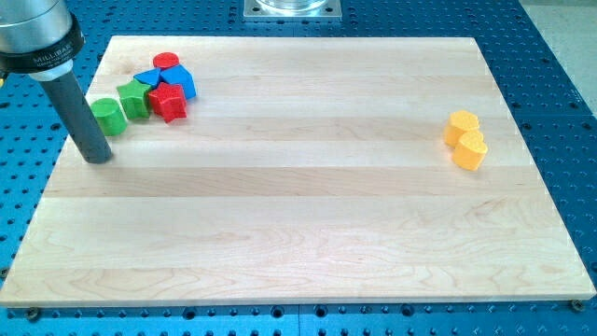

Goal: Push the green circle to the top left of the green star

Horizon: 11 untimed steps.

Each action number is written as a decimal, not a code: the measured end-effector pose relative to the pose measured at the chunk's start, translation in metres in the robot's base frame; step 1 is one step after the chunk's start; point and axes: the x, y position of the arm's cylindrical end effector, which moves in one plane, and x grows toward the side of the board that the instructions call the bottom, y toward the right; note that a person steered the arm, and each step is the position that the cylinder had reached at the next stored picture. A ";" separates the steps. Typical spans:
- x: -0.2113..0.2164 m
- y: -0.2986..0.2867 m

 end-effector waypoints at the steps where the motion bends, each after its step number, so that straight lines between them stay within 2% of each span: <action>1: -0.020 0.003; 4: -0.064 -0.002; 5: -0.068 -0.008; 6: -0.062 -0.039; 7: -0.091 -0.042; 8: -0.105 -0.028; 9: -0.105 -0.054; 10: -0.144 -0.057; 11: -0.142 -0.041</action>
